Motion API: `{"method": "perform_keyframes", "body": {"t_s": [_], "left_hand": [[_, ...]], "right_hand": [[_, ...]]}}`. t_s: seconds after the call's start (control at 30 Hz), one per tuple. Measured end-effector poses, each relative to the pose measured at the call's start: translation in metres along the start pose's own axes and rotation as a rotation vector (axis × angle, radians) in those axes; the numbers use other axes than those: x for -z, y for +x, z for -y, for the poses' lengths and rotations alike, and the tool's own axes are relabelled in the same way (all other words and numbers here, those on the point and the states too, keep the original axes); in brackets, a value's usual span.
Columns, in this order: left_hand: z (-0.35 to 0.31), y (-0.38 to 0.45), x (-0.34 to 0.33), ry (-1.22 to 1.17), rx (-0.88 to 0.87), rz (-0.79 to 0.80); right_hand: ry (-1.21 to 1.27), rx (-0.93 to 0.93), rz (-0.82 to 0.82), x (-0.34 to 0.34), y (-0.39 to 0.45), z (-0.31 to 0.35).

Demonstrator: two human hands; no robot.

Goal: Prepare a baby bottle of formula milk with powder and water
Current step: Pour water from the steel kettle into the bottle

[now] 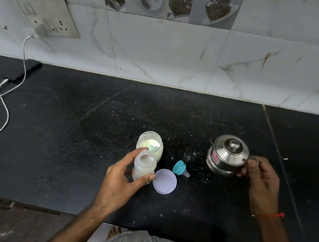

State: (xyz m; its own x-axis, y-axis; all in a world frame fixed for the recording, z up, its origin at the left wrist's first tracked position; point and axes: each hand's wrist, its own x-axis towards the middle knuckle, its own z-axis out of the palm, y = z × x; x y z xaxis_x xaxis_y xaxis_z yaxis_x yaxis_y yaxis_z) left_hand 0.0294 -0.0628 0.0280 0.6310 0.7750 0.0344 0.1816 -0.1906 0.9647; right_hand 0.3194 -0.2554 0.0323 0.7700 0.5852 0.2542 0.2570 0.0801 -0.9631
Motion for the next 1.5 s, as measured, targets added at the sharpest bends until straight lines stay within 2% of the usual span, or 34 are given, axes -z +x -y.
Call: {"method": "perform_keyframes", "body": {"t_s": [0.17,0.5,0.67,0.83,1.1,1.33,1.5], "left_hand": [[-0.006,0.002,-0.008,0.023,-0.018,0.014],[-0.035,0.024,-0.051,0.081,-0.062,0.108],[-0.042,0.027,-0.062,0.118,-0.087,0.110],[-0.040,0.025,-0.063,0.173,-0.111,0.123],[-0.045,0.025,-0.059,0.261,-0.140,0.148],[-0.042,0.025,-0.058,0.331,-0.163,0.159],[-0.040,0.025,-0.057,0.352,-0.170,0.173]], "right_hand": [[-0.051,0.086,0.062,-0.007,0.002,0.031],[0.122,0.147,0.120,-0.010,-0.005,0.070],[-0.028,0.225,0.174,-0.009,-0.005,0.090],[-0.123,0.228,0.226,-0.005,0.002,0.097],[-0.248,0.228,0.384,-0.006,0.017,0.102],[-0.453,0.314,0.540,-0.010,0.034,0.121],[-0.538,0.312,0.597,-0.018,0.042,0.130]]}}
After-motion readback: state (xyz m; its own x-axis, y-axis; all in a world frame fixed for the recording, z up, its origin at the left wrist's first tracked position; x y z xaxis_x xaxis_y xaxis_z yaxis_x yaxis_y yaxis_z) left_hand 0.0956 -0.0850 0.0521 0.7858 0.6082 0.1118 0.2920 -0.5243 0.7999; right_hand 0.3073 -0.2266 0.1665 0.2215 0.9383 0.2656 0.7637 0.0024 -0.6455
